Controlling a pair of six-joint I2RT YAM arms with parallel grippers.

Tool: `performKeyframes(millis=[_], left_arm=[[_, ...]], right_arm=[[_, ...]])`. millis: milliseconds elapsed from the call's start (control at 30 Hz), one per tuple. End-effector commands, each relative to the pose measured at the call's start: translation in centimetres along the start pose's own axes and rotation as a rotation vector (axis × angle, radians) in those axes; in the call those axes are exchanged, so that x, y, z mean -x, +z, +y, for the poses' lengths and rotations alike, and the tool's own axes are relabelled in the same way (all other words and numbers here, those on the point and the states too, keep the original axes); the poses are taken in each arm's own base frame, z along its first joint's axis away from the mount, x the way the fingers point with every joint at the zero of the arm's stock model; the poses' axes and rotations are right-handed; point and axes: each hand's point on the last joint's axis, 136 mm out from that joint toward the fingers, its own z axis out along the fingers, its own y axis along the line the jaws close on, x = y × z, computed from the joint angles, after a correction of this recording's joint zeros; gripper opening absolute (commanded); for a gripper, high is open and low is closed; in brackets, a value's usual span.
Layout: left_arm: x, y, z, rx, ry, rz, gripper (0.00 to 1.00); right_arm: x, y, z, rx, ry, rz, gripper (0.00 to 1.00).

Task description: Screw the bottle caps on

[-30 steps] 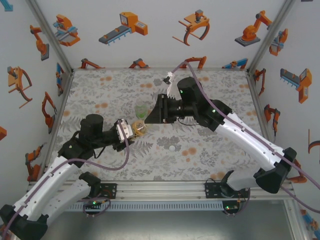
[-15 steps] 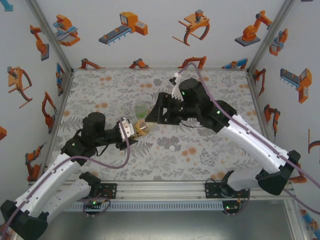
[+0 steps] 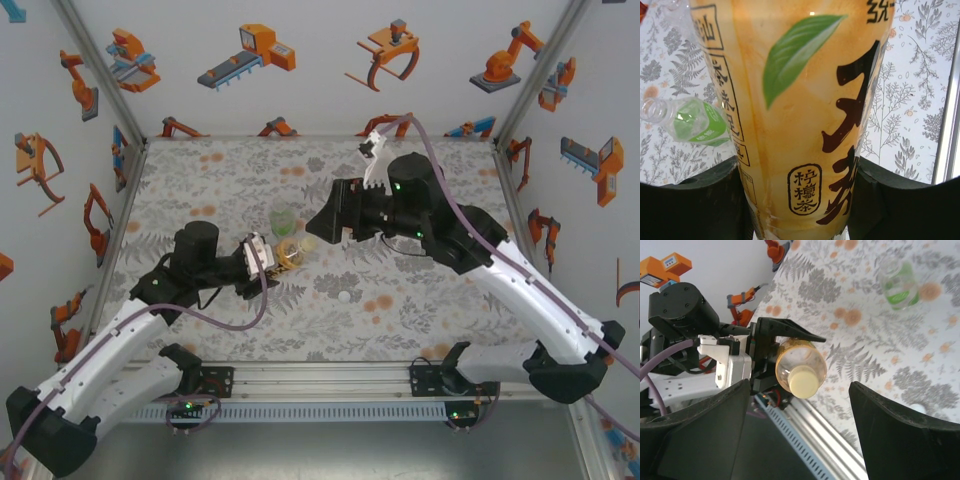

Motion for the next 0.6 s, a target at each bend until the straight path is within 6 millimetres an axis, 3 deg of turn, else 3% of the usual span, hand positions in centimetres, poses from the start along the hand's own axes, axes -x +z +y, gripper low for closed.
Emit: performKeyframes(millis=[0, 200, 567], left_arm=[[1.8, -0.6, -0.2, -0.027, 0.034, -0.043, 0.0], [2.0, -1.0, -1.0, -0.029, 0.032, -0.084, 0.0], [2.9, -1.6, -1.3, -0.043, 0.047, -0.109, 0.0]], right_arm=[[0.2, -0.2, -0.1, 0.005, -0.126, -0.046, 0.73], [0.5, -0.1, 0.5, 0.034, -0.139, -0.057, 0.71], [-0.3, -1.1, 1.7, 0.097, -0.351, -0.025, 0.68]])
